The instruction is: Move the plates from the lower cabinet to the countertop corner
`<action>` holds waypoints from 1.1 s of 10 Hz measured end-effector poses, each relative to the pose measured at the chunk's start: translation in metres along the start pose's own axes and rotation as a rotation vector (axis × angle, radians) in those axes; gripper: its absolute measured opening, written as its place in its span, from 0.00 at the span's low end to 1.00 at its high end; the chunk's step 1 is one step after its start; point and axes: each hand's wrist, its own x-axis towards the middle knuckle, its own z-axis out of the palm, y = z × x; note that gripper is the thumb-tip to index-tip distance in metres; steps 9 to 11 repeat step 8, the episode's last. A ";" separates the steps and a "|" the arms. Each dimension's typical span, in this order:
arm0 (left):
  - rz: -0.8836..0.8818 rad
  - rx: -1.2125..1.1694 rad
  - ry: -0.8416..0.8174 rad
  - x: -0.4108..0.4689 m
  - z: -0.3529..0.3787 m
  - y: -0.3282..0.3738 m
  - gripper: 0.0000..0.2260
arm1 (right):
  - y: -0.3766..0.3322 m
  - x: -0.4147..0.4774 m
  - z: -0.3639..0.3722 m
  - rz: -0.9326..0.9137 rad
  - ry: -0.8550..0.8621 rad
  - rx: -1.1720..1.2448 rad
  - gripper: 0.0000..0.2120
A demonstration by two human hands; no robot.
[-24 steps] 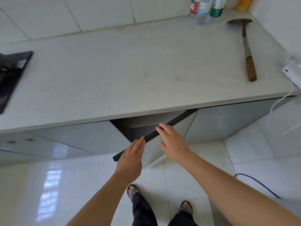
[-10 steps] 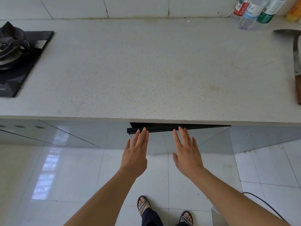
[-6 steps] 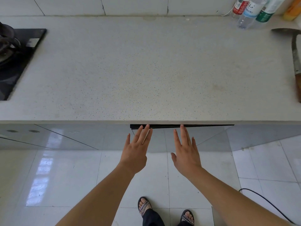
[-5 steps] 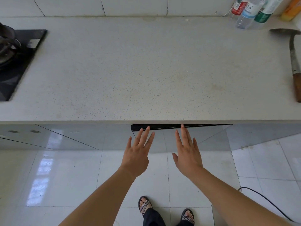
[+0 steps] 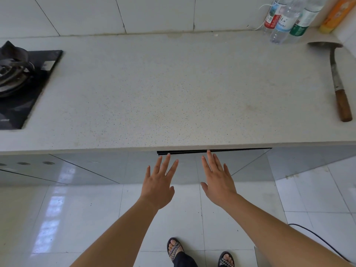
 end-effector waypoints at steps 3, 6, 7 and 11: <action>0.005 -0.032 0.022 -0.024 -0.040 -0.003 0.33 | -0.014 -0.024 -0.034 0.012 -0.011 0.071 0.35; -0.016 -0.083 0.205 -0.060 -0.120 0.008 0.30 | -0.014 -0.066 -0.127 -0.062 0.116 0.185 0.31; -0.010 -0.071 0.324 -0.070 -0.150 0.019 0.29 | -0.005 -0.075 -0.160 -0.106 0.208 0.189 0.30; -0.031 -0.026 0.418 -0.079 -0.179 0.034 0.29 | 0.002 -0.085 -0.195 -0.148 0.274 0.153 0.31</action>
